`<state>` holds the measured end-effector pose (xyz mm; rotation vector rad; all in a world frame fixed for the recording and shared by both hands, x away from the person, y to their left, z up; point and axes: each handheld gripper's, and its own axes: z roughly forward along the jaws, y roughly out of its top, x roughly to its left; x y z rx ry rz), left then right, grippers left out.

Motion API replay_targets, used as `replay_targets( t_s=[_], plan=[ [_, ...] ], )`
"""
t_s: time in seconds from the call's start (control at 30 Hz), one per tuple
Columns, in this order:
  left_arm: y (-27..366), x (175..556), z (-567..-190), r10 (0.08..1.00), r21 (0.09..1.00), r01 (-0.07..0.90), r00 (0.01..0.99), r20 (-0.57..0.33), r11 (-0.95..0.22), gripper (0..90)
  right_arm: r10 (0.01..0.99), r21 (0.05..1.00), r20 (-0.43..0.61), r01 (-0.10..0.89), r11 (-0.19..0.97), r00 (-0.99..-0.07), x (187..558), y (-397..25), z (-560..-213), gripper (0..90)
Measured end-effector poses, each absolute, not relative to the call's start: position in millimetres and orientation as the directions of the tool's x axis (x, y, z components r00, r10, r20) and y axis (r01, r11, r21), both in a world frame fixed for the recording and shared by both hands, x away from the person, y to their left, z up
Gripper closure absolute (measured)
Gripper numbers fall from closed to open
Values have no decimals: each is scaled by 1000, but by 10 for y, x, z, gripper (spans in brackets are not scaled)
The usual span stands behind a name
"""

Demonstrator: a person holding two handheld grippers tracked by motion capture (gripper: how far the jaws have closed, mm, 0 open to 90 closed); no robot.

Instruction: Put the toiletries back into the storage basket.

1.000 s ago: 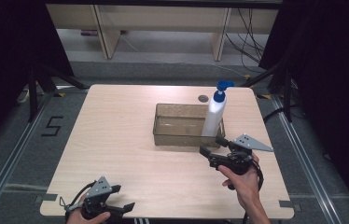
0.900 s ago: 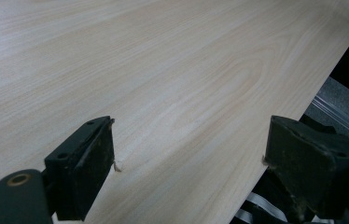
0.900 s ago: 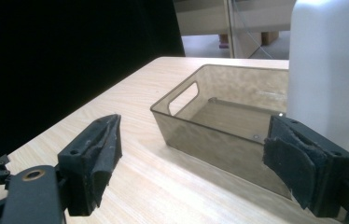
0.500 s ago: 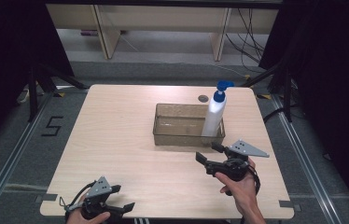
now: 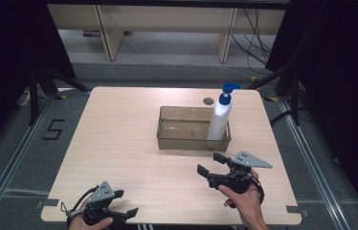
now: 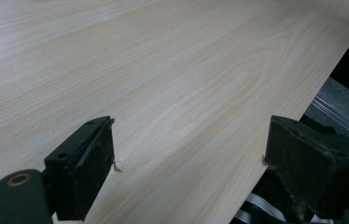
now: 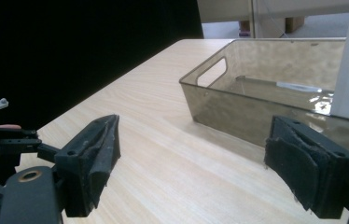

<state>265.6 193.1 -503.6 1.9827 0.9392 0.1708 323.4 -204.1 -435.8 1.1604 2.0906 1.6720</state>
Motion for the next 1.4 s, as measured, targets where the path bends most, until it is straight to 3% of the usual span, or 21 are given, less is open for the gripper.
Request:
replay_targets(
  t_s=[0.5,1.13,1.4],
  plan=[
    [1932,2657,-5036,673,781,546,703,-230,-304,151,675,881,313,469,56,-668,3098,-1969,-4529,170],
    [1931,2656,-5037,674,780,546,703,-229,-305,151,665,878,247,453,155,-705,2895,-1893,-4675,168],
    [1925,2653,-5038,673,778,547,704,-228,-309,151,678,874,256,465,142,-689,2827,-1887,-4728,169]
  ],
)
